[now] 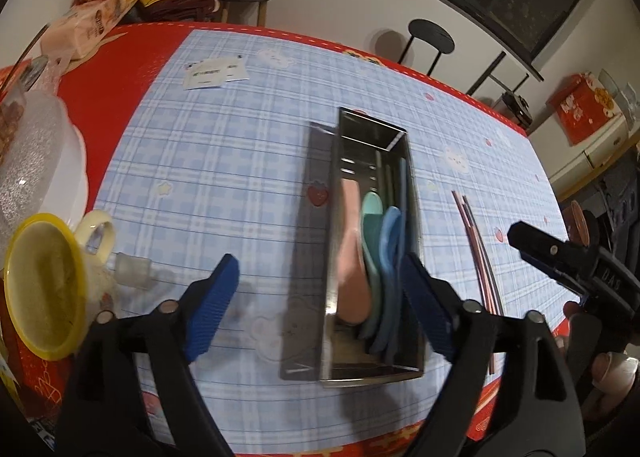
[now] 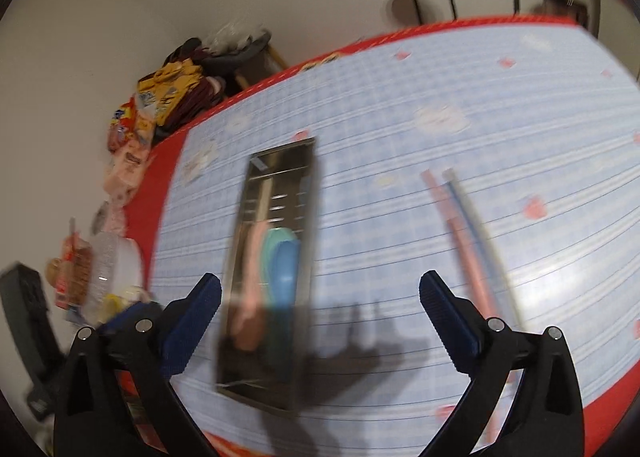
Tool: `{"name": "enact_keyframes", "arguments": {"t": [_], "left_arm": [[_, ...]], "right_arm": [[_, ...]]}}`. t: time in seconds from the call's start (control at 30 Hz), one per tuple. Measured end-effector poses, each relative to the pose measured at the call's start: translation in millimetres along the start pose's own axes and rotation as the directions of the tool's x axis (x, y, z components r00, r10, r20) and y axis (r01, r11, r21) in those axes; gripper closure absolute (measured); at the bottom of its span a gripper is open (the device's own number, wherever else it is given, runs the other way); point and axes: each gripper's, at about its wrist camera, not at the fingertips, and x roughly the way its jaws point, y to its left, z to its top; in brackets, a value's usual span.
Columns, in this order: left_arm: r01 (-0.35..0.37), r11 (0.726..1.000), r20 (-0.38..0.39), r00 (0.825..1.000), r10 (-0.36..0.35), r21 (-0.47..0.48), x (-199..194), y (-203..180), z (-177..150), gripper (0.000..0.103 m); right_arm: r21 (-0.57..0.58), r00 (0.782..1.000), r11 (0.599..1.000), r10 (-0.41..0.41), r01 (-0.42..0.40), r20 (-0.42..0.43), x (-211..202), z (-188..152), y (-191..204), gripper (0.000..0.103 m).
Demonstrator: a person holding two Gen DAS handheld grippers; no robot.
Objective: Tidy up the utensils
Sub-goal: 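Lower the blue chopstick and pink spoon into the steel caddy and open both grippers, then move both open tools back toward the remaining pink, blue and beige chopsticks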
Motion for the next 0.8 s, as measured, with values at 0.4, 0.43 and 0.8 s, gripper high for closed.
{"name": "enact_keyframes", "arguments": {"t": [0.4,0.43,0.8], "left_arm": [[-0.051,0.996,-0.050,0.997,0.055,0.075,18.5,-75.8,-15.0,0.006],[-0.050,0.996,-0.057,0.997,0.055,0.080,21.1,-83.2,-17.7,0.006],[0.059,0.988,-0.108,0.993,-0.044,0.144,47.9,-158.9,-54.4,0.006]], "right_arm": [[-0.020,0.992,0.992,-0.126,0.126,0.032,-33.8,-26.5,-97.2,0.006],[-0.013,0.991,0.991,-0.130,0.131,0.029,-34.9,-27.9,-104.0,0.006],[0.010,0.991,0.991,-0.133,0.133,0.019,-47.2,-36.8,-168.7,0.006]]}}
